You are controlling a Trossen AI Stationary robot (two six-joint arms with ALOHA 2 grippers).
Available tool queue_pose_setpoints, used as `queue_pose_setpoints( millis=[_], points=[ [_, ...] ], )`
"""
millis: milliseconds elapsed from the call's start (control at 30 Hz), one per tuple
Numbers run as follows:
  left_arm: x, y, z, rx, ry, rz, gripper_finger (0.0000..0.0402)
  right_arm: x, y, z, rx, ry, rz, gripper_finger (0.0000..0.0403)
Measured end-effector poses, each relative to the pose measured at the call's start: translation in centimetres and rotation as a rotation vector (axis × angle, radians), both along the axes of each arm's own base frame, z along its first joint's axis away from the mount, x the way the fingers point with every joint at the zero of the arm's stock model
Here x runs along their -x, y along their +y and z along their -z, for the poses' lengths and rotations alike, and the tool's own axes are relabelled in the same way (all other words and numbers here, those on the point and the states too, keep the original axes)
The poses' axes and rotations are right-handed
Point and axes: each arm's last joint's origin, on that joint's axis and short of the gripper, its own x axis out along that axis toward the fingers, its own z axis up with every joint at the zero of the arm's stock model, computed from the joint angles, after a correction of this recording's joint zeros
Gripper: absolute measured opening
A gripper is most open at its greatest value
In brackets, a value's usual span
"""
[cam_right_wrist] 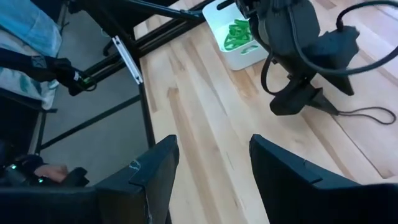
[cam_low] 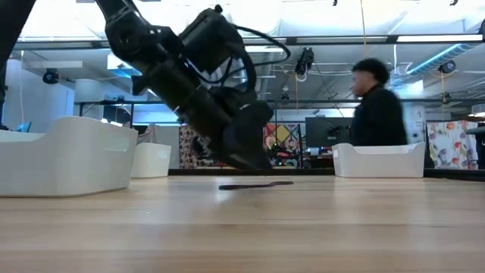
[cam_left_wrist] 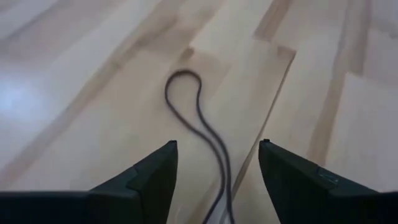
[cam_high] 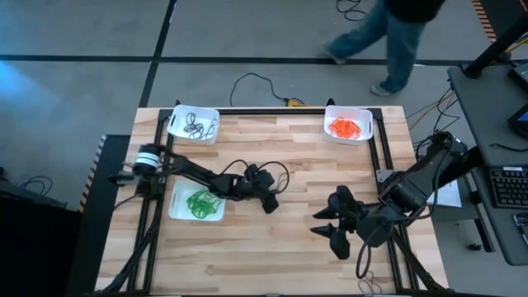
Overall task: Sort rubber bands into baskets
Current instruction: Put the purple rubber band into the top left white bin
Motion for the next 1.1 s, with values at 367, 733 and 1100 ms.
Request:
queue_pose_setpoints(
  millis=[367, 733, 1100],
  points=[
    [0.2, 0.0, 2.7, 0.03, 0.119, 0.006, 0.0139, 0.2, -0.2, 0.3, 0.044, 0.024, 0.016, 0.0192],
    [0.9, 0.3, 3.2, 0.015, 0.218, 0.015, 0.0008, 0.3, -0.4, 0.3, 0.118, 0.02, 0.002, 0.0192],
    [4.1, 3.5, -3.6, -0.099, 0.301, -0.121, 0.0, 0.3, -0.4, 0.3, 0.174, 0.02, -0.041, 0.0192]
  ],
)
